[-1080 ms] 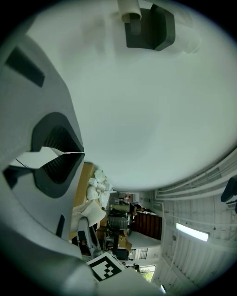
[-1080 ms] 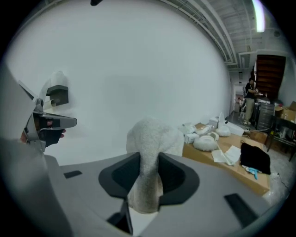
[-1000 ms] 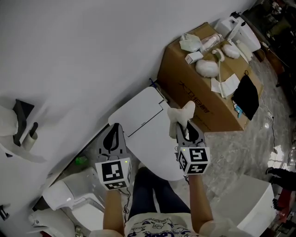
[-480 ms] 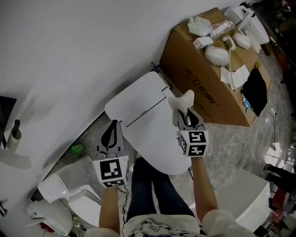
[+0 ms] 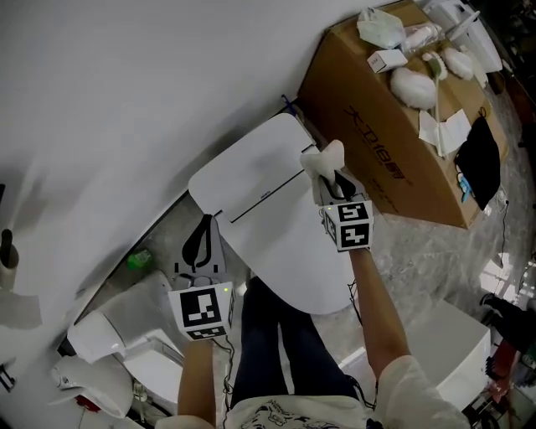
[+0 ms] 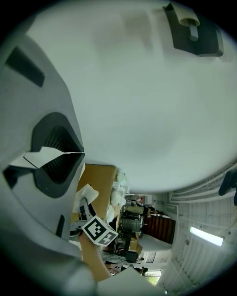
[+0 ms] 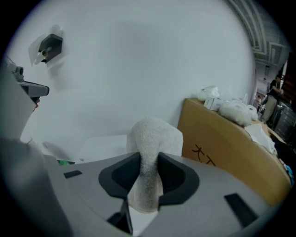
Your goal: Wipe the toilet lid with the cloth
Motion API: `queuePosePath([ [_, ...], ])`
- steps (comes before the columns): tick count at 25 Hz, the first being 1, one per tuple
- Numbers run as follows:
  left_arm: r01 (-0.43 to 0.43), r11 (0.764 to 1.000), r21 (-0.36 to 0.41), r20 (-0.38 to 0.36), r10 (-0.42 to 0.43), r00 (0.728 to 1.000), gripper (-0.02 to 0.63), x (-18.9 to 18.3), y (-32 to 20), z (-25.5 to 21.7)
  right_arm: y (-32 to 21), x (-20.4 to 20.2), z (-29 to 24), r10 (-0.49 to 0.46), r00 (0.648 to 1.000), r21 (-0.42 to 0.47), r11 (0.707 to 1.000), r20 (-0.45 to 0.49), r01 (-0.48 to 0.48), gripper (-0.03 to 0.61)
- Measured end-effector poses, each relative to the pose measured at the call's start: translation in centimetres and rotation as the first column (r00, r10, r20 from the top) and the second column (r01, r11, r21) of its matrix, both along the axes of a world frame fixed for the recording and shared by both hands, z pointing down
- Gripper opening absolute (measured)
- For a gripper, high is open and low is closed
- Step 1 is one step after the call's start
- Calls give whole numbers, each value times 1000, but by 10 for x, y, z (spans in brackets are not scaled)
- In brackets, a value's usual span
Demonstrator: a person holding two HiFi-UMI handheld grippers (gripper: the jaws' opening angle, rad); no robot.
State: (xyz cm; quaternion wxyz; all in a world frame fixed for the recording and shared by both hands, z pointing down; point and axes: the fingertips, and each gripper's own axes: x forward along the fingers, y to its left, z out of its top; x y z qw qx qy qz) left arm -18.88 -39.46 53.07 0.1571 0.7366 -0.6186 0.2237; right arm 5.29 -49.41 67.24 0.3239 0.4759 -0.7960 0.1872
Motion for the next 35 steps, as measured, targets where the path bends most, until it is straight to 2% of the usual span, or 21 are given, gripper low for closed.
queuePosePath([
  [10, 7, 999, -44, -16, -8, 1000, 11, 2, 8, 31, -10, -2, 87, -103, 991, -146, 985, -85, 90, 110],
  [17, 5, 999, -50, -25, -6, 1000, 11, 5, 14, 44, -11, -12, 124, -240, 950, -222, 955, -202, 195, 110],
  [24, 11, 998, -66, -32, -13, 999, 11, 5, 25, 52, -11, -6, 142, -205, 959, -268, 952, -195, 149, 110],
  [35, 12, 997, -72, -29, -14, 999, 11, 8, 34, 53, 12, 8, 146, -167, 972, -266, 957, -168, 119, 112],
])
